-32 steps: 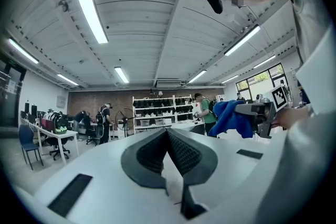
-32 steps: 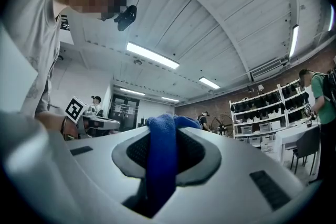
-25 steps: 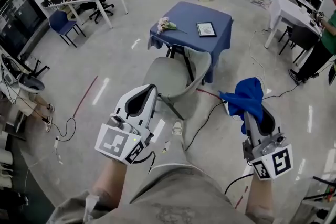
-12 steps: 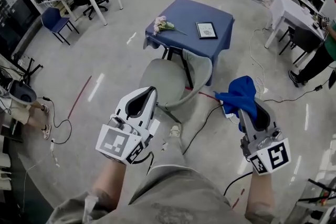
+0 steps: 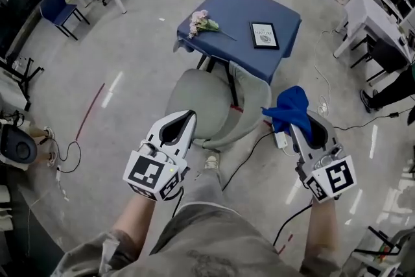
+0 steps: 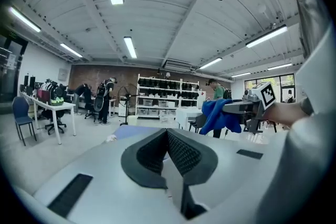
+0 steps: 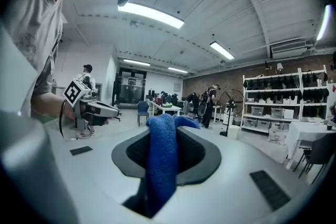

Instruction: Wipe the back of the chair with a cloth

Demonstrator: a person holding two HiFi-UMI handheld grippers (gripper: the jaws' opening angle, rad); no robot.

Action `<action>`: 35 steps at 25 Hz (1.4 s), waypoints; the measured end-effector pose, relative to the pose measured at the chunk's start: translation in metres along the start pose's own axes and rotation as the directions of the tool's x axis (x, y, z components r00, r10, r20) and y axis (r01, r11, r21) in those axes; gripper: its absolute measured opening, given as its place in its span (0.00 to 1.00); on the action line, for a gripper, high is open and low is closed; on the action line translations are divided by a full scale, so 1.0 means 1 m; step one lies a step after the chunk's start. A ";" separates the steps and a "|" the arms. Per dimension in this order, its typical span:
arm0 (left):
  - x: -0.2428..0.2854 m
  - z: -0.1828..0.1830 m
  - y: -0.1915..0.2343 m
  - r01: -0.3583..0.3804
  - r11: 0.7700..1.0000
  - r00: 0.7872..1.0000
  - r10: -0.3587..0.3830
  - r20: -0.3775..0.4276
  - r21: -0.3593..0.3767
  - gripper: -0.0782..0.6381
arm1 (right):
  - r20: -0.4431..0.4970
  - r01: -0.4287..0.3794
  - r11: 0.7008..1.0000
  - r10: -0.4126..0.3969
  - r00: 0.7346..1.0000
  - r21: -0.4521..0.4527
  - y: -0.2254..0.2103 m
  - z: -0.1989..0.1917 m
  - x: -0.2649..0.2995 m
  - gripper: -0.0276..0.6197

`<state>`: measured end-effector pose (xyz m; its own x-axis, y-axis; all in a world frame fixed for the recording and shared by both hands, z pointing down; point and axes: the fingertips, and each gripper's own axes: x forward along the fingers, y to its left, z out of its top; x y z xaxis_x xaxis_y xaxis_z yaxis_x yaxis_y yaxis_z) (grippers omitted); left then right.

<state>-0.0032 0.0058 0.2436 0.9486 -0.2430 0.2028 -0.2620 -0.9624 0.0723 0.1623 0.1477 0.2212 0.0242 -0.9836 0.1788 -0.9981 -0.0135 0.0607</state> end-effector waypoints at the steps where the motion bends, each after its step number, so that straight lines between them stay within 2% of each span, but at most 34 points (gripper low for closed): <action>1: 0.009 -0.002 0.007 0.006 1.000 1.000 -0.006 -0.014 -0.006 0.13 | -0.014 -0.004 1.000 0.004 1.000 0.006 -0.006 -0.002 0.013 0.21; 6: 0.047 -0.016 0.047 0.010 0.999 0.997 -0.013 -0.077 -0.041 0.13 | -0.092 -0.033 0.999 0.033 0.995 -0.001 -0.036 -0.015 0.081 0.21; 10: 0.064 -0.034 0.071 0.008 0.997 0.990 -0.018 -0.141 -0.073 0.13 | -0.157 -0.099 0.994 0.092 0.983 -0.037 -0.051 -0.025 0.133 0.21; 16: 0.077 -0.065 0.086 -0.030 0.995 0.975 0.008 -0.224 -0.094 0.13 | -0.282 -0.236 0.969 0.205 0.937 -0.080 -0.058 -0.054 0.188 0.21; 19: 0.080 -0.085 0.090 -0.073 0.990 0.965 0.040 -0.260 -0.119 0.13 | -0.340 -0.302 0.951 0.263 0.903 -0.068 -0.061 -0.080 0.211 0.21; 26: 0.091 -0.119 0.099 -0.208 0.968 0.937 0.157 -0.312 -0.138 0.13 | -0.457 -0.455 0.886 0.371 0.808 -0.085 -0.077 -0.155 0.260 0.21; 35: 0.096 -0.172 0.094 -0.299 0.939 0.897 0.217 -0.384 -0.168 0.13 | -0.608 -0.584 0.807 0.421 0.673 -0.088 -0.094 -0.237 0.292 0.21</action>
<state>0.0325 -0.0865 0.4381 0.7262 -0.3797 0.5731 -0.5594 -0.8109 0.1715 0.2763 -0.0956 0.5007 -0.3688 -0.5581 0.7433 -0.8144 0.5795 0.0310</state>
